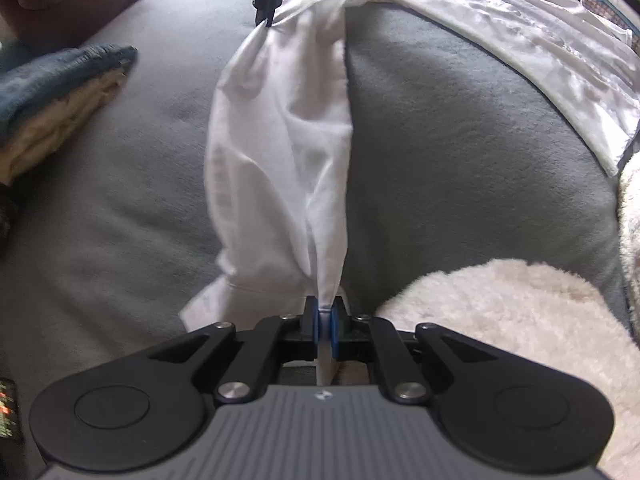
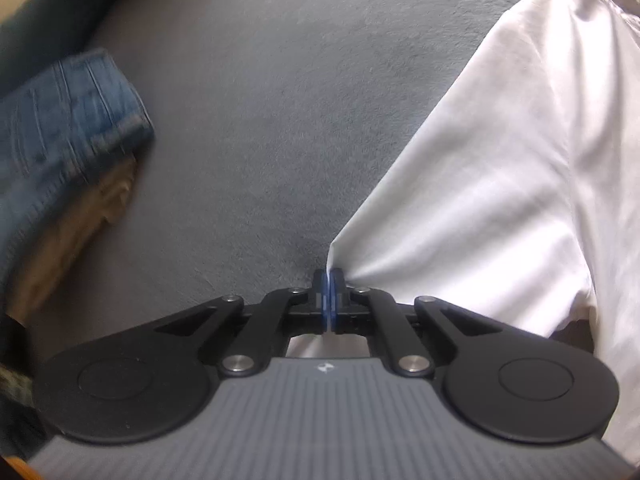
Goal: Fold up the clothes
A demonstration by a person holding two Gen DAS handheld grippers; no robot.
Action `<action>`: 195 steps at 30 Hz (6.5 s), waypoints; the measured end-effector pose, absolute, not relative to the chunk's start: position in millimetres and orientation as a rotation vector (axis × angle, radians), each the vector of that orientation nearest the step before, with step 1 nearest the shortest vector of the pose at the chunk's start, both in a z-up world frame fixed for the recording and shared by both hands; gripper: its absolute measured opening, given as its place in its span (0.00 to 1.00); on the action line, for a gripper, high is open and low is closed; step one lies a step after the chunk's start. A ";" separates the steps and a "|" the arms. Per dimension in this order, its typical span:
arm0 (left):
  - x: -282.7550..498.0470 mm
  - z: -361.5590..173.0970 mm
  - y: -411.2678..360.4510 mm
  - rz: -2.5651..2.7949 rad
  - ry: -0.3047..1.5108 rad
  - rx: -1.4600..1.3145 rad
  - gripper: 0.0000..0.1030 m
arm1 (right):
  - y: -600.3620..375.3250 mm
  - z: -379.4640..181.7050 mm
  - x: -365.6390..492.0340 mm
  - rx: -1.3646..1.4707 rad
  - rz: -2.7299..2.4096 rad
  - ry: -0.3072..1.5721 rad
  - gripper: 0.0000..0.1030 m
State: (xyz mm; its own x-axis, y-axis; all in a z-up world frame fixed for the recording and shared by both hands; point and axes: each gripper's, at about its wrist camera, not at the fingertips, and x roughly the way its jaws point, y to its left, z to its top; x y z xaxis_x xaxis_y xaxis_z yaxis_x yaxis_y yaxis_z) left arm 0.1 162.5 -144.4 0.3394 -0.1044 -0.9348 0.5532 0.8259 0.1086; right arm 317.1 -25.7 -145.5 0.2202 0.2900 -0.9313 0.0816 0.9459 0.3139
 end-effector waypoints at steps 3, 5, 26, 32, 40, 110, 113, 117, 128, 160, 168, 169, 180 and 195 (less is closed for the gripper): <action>4.3 -145.8 163.1 -0.438 1.143 0.466 0.07 | -31.8 -135.0 322.9 0.400 0.164 1.275 0.00; 7.0 -146.7 163.5 -0.431 1.136 0.477 0.07 | -35.0 -131.7 328.8 0.437 0.164 1.228 0.00; 24.7 -102.8 240.6 -0.331 1.041 0.068 0.67 | -117.5 -126.0 254.7 0.789 0.392 1.043 0.48; 67.1 -126.9 276.1 -0.108 1.113 -0.099 0.51 | -75.2 -161.6 178.5 0.860 0.528 1.340 0.48; 82.2 -153.2 261.1 -0.065 1.178 -0.040 0.06 | -15.9 -204.9 138.1 0.945 0.583 1.480 0.44; 125.9 -125.1 180.9 -0.029 0.976 0.089 0.34 | -119.3 -78.2 186.5 0.466 0.458 0.887 0.40; 128.2 -155.6 157.7 -0.022 1.073 0.058 0.31 | -136.1 -75.6 247.4 0.263 0.378 0.852 0.25; 118.5 -167.7 151.8 0.042 1.071 0.039 0.31 | -132.3 -106.4 319.0 0.048 0.341 0.923 0.17; 104.5 -163.5 147.2 0.156 1.012 0.055 0.31 | -126.0 -139.9 389.2 0.006 0.394 0.950 0.00; 100.9 -158.6 153.9 0.254 0.939 0.007 0.45 | -305.7 -139.1 403.7 0.433 -0.021 0.764 0.28; 129.0 -101.6 146.5 0.215 0.799 -0.021 0.44 | -364.8 -147.4 446.1 0.661 -0.040 0.795 0.42; 140.8 -98.1 140.0 0.193 0.803 -0.024 0.44 | -364.9 -146.3 450.5 0.666 -0.040 0.798 0.42; 319.0 -100.6 1.1 -0.188 0.842 0.007 0.41 | -338.6 -144.6 526.7 0.374 0.006 1.023 0.53; 424.4 -168.3 -140.8 -0.296 0.873 0.235 0.37 | -378.6 -120.3 521.9 0.266 0.060 0.979 0.52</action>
State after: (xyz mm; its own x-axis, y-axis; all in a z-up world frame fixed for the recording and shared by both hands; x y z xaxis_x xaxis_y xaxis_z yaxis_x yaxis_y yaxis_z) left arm 424.4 -140.8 -168.3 0.6065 -0.1580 -0.7792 0.3484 0.9338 0.0819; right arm 521.9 -378.6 -120.3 0.5593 0.1698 -0.8114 0.0687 0.9659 0.2495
